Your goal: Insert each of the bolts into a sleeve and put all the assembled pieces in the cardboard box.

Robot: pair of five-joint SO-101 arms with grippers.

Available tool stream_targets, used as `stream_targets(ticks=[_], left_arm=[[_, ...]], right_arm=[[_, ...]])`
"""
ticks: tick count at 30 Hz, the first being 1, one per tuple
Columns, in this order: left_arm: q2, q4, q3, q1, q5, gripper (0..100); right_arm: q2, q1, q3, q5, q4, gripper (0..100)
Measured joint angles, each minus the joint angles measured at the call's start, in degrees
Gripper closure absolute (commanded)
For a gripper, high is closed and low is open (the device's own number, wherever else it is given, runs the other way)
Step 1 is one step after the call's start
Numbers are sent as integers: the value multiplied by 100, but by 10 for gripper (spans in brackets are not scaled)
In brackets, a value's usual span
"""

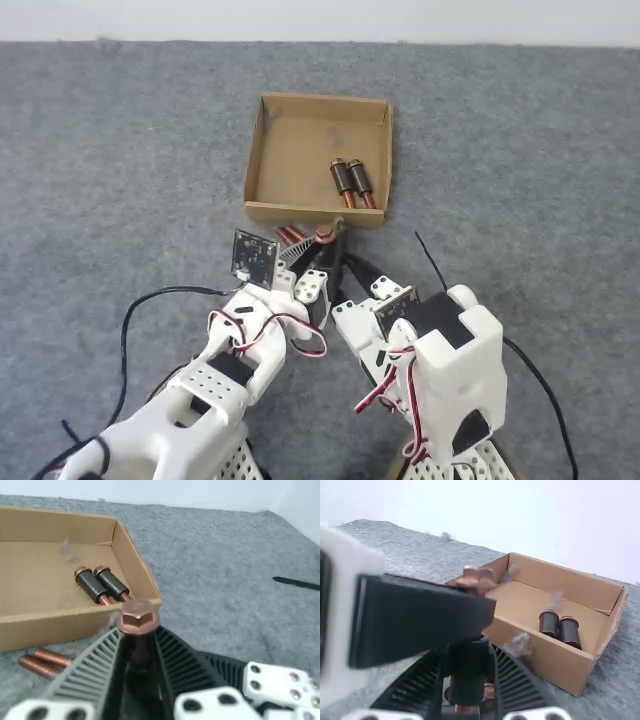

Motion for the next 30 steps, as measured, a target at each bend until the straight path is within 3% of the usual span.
stream_targets(ticks=[13,19,30], left_arm=[[-9,308,-9,35,0,982],[-88,431,-9,26,0,857],[-88,484,0,9,123,880]], right_arm=[[0,-9,0,0,0,993],[0,0,0,9,0,993],[-9,114,0,9,9,993]])
